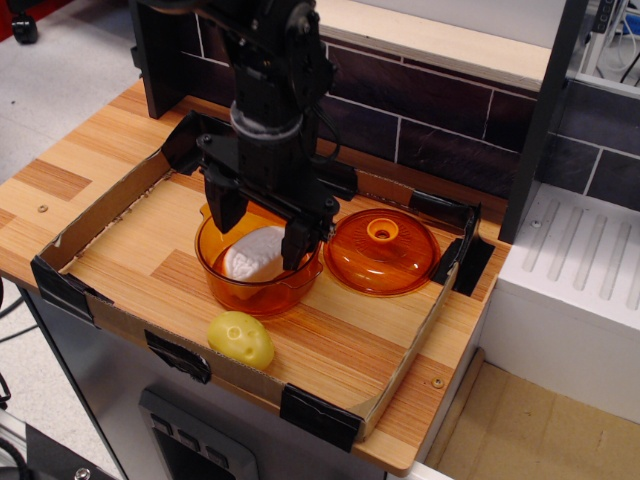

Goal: Take sushi out of pot

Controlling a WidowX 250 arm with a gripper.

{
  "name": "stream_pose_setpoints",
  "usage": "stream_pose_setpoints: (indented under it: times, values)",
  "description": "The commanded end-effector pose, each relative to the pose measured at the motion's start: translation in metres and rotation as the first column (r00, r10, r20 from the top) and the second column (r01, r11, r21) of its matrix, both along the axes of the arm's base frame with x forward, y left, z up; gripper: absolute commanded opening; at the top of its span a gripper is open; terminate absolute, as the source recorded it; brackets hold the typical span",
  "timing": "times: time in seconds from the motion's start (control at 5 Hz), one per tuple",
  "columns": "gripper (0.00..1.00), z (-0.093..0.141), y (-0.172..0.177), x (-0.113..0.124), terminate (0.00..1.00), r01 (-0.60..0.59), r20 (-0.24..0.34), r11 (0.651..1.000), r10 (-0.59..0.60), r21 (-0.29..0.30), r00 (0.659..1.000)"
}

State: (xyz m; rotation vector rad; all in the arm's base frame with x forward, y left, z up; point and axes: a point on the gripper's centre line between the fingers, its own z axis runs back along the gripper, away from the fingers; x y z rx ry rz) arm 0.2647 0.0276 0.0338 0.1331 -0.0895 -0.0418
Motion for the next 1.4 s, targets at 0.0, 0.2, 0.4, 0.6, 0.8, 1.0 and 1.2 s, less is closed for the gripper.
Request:
stream_pose_setpoints:
  times: [0.0, 0.2, 0.4, 0.6, 0.8, 1.0, 1.2]
  values:
    - [1.0, -0.008, 0.001, 0.002, 0.0, -0.015, 0.0, 1.0, 0.015, 0.011, 1.0]
    - [1.0, -0.012, 0.003, 0.002, 0.0, -0.021, 0.005, 1.0, 0.021, 0.017, 1.0]
    - [0.0, -0.008, 0.007, 0.001, 0.0, -0.033, 0.023, 0.999, 0.032, 0.018, 0.999]
    - [0.0, 0.009, 0.01, -0.001, 0.0, -0.04, 0.057, 0.999, 0.039, 0.017, 0.998]
    - [0.0, 0.052, 0.012, 0.001, 0.0, -0.07, 0.096, 0.995, 0.076, -0.064, 0.993]
    - [0.0, 0.09, 0.022, 0.015, 0.0, -0.182, 0.104, 0.974, 0.197, -0.136, 0.975]
    - [0.0, 0.088, 0.03, 0.028, 0.0, -0.27, 0.08, 0.957, 0.279, -0.104, 0.957]
